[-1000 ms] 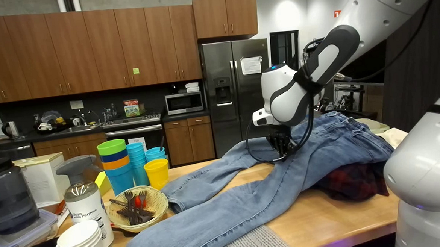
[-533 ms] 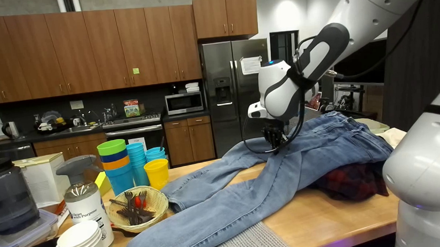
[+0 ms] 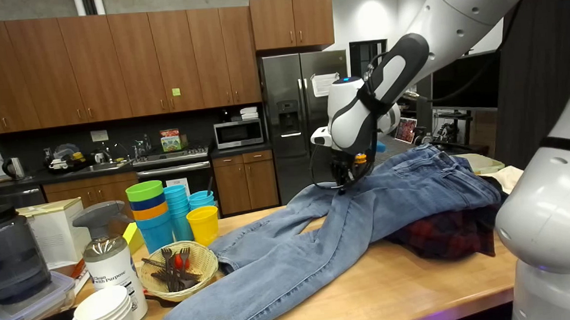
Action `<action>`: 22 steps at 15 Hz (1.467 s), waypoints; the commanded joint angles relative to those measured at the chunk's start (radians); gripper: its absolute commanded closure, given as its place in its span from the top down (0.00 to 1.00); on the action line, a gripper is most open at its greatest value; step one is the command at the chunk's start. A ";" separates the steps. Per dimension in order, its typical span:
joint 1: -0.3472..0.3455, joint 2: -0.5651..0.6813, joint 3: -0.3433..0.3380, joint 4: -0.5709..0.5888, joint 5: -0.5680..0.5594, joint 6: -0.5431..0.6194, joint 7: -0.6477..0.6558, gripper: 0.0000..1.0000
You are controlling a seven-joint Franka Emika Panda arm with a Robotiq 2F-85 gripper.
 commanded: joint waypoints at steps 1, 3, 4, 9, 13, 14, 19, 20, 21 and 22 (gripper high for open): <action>-0.013 0.055 0.020 0.052 0.009 0.049 0.074 0.01; -0.015 0.071 0.023 0.065 0.004 0.056 0.107 0.01; -0.017 0.079 0.025 0.072 0.001 0.054 0.123 0.01; -0.017 0.101 0.030 0.094 0.004 0.042 0.158 0.47; -0.019 0.098 0.042 0.094 -0.004 0.039 0.197 0.73; -0.018 0.093 0.044 0.090 0.002 0.039 0.211 0.81; 0.002 0.014 0.053 0.056 0.061 -0.022 0.293 1.00; 0.000 -0.008 0.055 0.049 0.066 -0.047 0.312 1.00; 0.000 -0.029 0.053 0.045 0.073 -0.069 0.327 1.00; -0.002 -0.049 0.049 0.038 0.081 -0.079 0.342 1.00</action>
